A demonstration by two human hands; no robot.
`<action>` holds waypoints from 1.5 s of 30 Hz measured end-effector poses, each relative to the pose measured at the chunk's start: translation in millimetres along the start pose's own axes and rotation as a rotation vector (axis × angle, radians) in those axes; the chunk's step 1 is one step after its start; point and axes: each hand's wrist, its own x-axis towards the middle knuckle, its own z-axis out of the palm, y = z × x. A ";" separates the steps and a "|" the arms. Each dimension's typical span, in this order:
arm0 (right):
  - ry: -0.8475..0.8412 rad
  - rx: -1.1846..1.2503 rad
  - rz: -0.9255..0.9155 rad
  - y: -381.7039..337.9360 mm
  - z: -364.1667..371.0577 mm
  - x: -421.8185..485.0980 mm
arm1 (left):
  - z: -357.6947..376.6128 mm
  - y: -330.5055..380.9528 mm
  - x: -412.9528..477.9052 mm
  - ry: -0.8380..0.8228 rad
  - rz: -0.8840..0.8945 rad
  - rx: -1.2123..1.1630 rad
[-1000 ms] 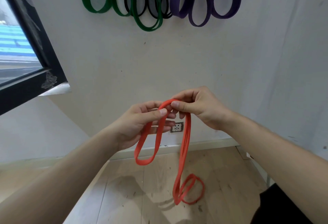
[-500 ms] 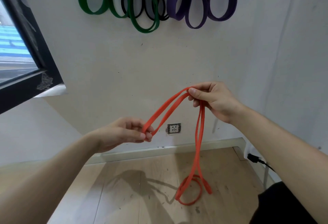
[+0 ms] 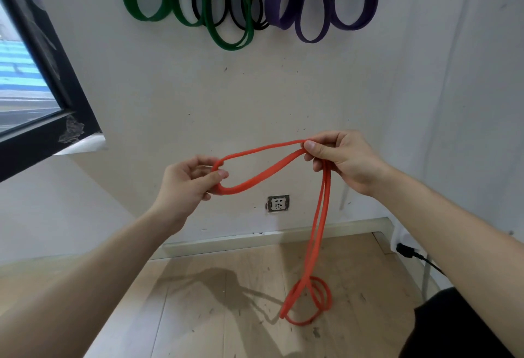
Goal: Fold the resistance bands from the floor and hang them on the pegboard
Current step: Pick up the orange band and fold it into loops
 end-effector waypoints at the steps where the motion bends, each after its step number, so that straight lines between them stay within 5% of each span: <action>1: 0.001 -0.007 -0.001 0.9 0.5 0.4 | -0.6 -0.3 0.9 0.014 0.009 0.008; 8: 0.007 -0.010 -0.005 0.9 -0.6 1.1 | -10.3 -2.8 -1.9 -0.131 -0.051 0.063; 20: -0.276 -0.167 -0.032 5.8 22.3 -8.4 | 40.5 18.8 -23.6 -0.475 0.106 0.230; 31: -0.460 -0.333 0.019 19.6 36.6 -7.0 | 37.0 30.0 -24.4 -0.245 0.097 0.054; 38: -0.480 -0.564 0.102 49.5 37.0 0.0 | 10.3 44.7 -7.0 -0.053 0.118 -0.354; 45: -0.458 -0.430 0.186 57.4 30.3 5.8 | -17.1 23.0 10.1 0.068 0.079 -0.273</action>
